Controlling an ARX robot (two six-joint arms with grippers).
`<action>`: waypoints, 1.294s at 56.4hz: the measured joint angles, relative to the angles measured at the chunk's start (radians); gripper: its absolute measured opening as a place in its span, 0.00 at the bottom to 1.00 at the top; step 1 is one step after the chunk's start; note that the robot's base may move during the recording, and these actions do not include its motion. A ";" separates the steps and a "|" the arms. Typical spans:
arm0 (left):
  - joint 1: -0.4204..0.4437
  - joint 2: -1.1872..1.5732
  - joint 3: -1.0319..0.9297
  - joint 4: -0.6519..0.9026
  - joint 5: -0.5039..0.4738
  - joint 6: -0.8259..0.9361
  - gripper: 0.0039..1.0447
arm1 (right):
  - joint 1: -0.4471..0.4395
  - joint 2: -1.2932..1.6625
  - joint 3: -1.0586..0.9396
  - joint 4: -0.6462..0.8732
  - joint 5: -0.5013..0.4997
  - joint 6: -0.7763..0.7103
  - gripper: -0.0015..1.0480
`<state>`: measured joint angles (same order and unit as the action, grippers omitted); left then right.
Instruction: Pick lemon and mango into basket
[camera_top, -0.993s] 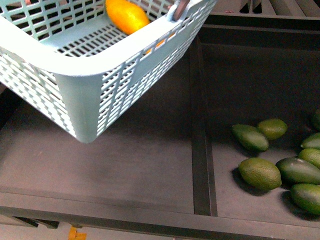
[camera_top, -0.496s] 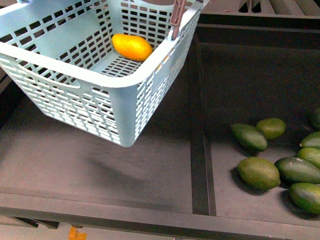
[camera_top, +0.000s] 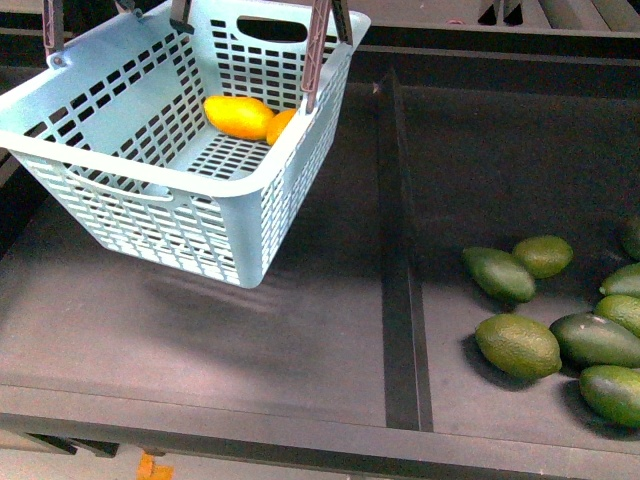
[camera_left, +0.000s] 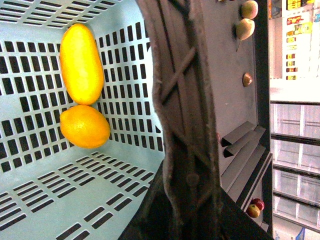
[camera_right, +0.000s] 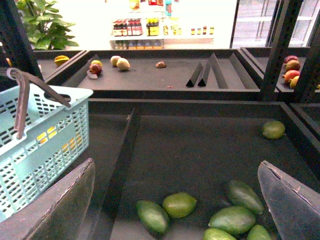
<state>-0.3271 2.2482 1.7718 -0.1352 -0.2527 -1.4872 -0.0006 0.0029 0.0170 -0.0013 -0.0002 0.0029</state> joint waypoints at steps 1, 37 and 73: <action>0.000 0.002 -0.006 0.001 0.002 0.000 0.06 | 0.000 0.000 0.000 0.000 0.000 0.000 0.92; 0.001 -0.137 -0.263 -0.130 -0.019 -0.069 0.68 | 0.000 0.000 0.000 0.000 0.000 0.000 0.92; 0.085 -0.777 -1.127 0.954 0.018 1.250 0.44 | 0.000 0.000 0.000 0.000 0.002 0.000 0.92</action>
<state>-0.2420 1.4708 0.6449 0.8188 -0.2344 -0.2367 -0.0006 0.0032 0.0170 -0.0013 0.0013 0.0029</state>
